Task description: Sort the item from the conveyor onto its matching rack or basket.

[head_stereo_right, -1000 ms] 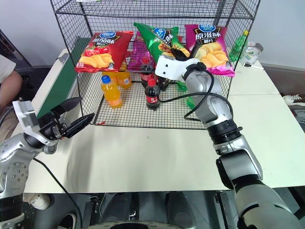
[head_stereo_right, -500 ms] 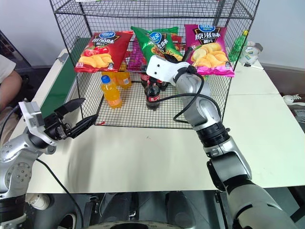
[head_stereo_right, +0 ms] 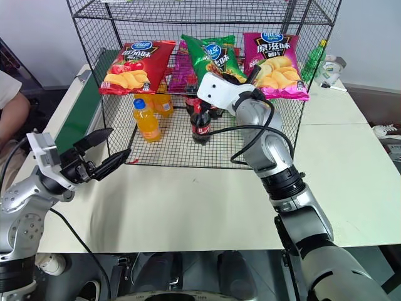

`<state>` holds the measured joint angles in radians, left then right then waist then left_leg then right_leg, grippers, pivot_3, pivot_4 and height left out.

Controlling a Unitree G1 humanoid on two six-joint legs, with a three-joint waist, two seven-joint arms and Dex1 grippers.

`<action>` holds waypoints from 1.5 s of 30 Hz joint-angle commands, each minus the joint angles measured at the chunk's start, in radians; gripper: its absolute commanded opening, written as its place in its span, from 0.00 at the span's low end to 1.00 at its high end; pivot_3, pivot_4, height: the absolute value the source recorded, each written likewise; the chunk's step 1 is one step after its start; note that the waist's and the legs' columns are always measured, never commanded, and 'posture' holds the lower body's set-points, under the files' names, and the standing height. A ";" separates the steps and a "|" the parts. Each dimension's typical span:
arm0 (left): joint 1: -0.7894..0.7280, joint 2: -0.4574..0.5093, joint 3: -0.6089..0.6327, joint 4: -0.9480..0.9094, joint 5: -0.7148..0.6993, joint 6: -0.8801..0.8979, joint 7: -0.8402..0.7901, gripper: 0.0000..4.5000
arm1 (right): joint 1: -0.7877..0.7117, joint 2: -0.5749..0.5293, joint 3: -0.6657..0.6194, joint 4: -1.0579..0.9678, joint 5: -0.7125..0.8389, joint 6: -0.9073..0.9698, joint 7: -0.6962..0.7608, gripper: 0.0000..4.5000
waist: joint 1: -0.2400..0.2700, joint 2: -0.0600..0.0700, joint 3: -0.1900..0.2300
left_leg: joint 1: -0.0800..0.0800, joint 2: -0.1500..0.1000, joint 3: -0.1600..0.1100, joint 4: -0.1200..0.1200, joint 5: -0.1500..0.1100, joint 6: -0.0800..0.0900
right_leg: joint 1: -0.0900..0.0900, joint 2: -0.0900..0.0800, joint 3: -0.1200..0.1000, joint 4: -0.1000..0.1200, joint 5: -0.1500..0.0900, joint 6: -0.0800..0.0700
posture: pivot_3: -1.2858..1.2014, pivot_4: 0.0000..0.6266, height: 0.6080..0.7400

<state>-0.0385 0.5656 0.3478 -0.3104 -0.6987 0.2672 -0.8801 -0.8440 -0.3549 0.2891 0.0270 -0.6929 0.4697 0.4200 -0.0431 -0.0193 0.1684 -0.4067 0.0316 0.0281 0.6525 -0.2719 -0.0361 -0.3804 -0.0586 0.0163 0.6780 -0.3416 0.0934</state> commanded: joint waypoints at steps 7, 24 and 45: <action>-0.008 0.000 0.005 -0.038 0.002 -0.022 0.025 0.99 | -0.056 0.072 -0.018 0.102 0.038 0.012 -0.086 0.00 | -0.002 0.000 0.000 | 0.000 0.000 0.000 0.001 0.000 0.000 | -0.001 0.000 0.000 0.003 0.000 0.000 | 0.52 0.24 0.99; 0.001 -0.010 -0.024 -0.029 0.021 -0.041 0.027 1.00 | -0.082 0.175 -0.087 -0.005 0.265 -0.011 -0.032 0.73 | -0.025 0.000 0.000 | -0.003 0.001 0.001 -0.001 0.001 -0.002 | -0.008 0.002 0.003 0.007 0.000 0.000 | 0.52 0.24 0.99; 0.050 0.118 0.099 -0.001 -0.011 0.092 0.031 1.00 | 0.496 -0.144 -0.601 -0.560 1.268 0.220 0.554 0.73 | 0.003 0.000 0.000 | -0.003 0.000 0.000 -0.002 0.000 0.000 | -0.004 0.000 0.002 0.002 0.000 0.000 | 0.52 0.24 0.99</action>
<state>0.0096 0.6681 0.4156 -0.2998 -0.6906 0.3472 -0.8501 -0.3603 -0.4696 -0.2691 -0.4928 0.5322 0.7411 0.9293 -0.0403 -0.0191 0.1682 -0.4095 0.0317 0.0284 0.6510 -0.2716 -0.0363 -0.3851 -0.0588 0.0183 0.6804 -0.3417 0.0932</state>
